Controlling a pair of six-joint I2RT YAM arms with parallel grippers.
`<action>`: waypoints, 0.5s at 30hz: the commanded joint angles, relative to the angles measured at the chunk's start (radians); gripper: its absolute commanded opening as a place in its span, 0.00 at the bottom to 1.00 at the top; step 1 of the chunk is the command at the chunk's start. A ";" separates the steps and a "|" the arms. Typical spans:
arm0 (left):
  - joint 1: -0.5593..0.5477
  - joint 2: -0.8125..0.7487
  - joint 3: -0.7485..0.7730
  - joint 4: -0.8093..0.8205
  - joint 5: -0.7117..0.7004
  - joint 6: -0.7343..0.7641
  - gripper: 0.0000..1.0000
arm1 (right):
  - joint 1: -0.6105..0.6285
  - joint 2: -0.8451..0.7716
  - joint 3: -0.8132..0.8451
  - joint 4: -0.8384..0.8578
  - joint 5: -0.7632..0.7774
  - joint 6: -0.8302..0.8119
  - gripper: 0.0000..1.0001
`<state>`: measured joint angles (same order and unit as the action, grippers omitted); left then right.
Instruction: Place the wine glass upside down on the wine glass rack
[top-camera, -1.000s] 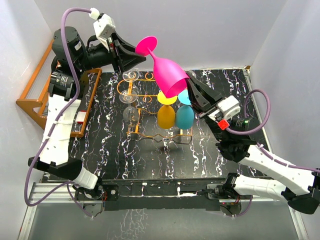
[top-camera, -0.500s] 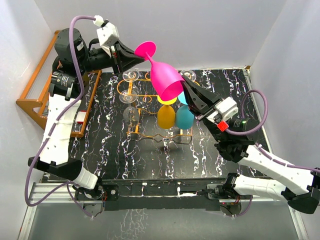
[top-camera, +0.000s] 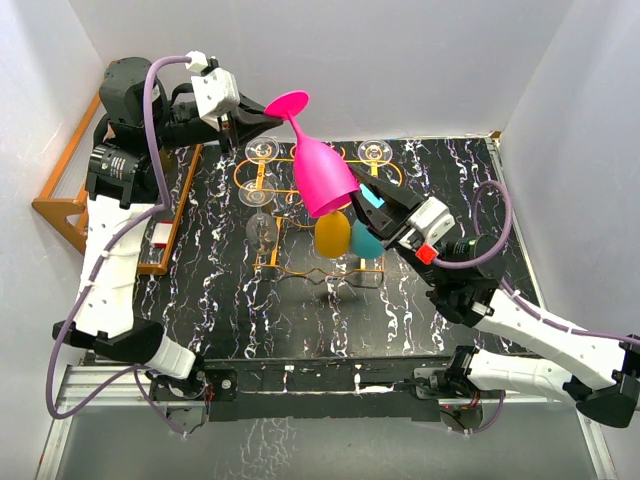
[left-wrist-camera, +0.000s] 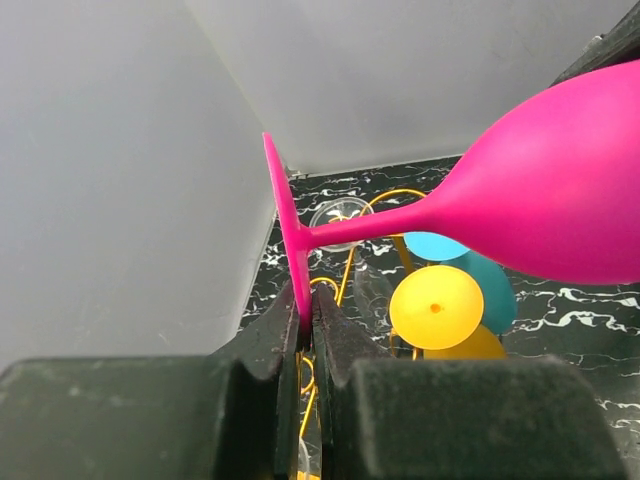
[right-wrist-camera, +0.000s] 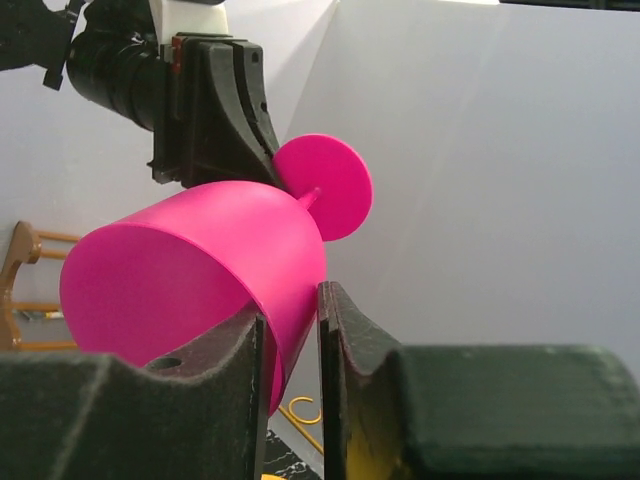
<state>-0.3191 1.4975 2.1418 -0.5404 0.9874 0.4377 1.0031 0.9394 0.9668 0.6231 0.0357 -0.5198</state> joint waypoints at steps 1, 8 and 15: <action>-0.008 -0.047 0.029 0.018 0.065 0.013 0.00 | 0.000 0.000 0.016 -0.016 -0.010 0.009 0.14; -0.008 -0.114 -0.110 0.207 0.026 -0.274 0.13 | -0.001 -0.012 -0.039 0.176 0.080 -0.042 0.08; -0.008 -0.187 -0.243 0.392 -0.033 -0.722 0.48 | 0.000 0.012 -0.021 0.283 0.192 -0.169 0.08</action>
<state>-0.3233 1.3640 1.9251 -0.3161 0.9581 0.0414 0.9993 0.9421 0.9176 0.7715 0.1623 -0.6022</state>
